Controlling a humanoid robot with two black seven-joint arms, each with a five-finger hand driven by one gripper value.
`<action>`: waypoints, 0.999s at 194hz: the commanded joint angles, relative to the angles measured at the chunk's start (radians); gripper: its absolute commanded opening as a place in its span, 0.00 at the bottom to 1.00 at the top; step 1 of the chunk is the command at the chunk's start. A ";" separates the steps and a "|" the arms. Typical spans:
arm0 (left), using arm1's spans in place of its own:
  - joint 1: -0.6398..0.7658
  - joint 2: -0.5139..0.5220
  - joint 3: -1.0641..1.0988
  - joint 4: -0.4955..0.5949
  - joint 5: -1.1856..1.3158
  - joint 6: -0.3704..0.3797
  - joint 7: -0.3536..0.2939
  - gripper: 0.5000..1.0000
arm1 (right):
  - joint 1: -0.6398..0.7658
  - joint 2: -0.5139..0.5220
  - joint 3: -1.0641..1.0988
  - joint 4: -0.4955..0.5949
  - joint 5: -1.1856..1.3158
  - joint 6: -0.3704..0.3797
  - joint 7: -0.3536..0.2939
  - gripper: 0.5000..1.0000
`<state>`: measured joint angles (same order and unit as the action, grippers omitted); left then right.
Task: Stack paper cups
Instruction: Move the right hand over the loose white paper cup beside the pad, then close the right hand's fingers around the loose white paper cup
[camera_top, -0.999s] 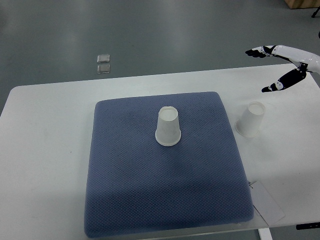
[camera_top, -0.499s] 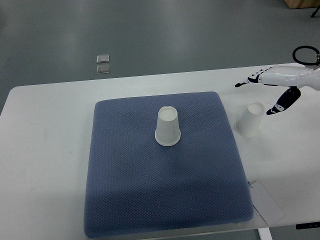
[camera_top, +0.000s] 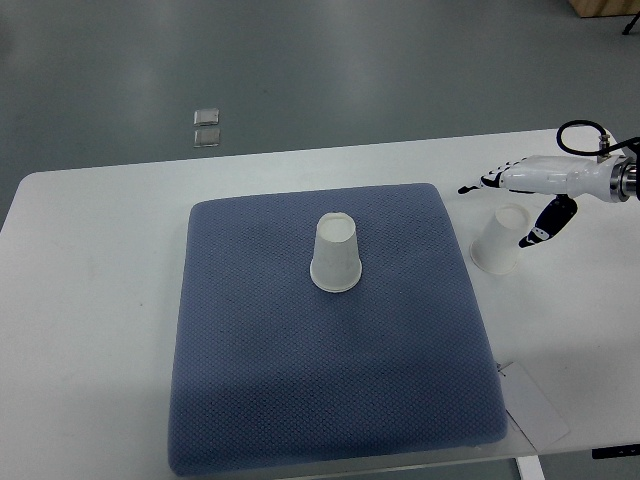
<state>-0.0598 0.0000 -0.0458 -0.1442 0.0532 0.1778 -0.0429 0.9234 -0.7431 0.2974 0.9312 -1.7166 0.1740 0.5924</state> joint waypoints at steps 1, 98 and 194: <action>0.000 0.000 0.000 0.000 -0.001 0.000 0.000 1.00 | -0.001 0.014 -0.032 -0.042 0.002 -0.028 0.004 0.89; 0.000 0.000 0.000 0.000 0.000 0.000 0.000 1.00 | -0.024 0.068 -0.035 -0.152 0.015 -0.034 0.007 0.68; 0.000 0.000 0.000 0.000 0.000 0.000 0.000 1.00 | -0.032 0.111 -0.035 -0.192 0.023 -0.034 0.001 0.02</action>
<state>-0.0598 0.0000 -0.0459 -0.1442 0.0536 0.1781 -0.0429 0.8919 -0.6360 0.2628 0.7443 -1.6958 0.1389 0.5965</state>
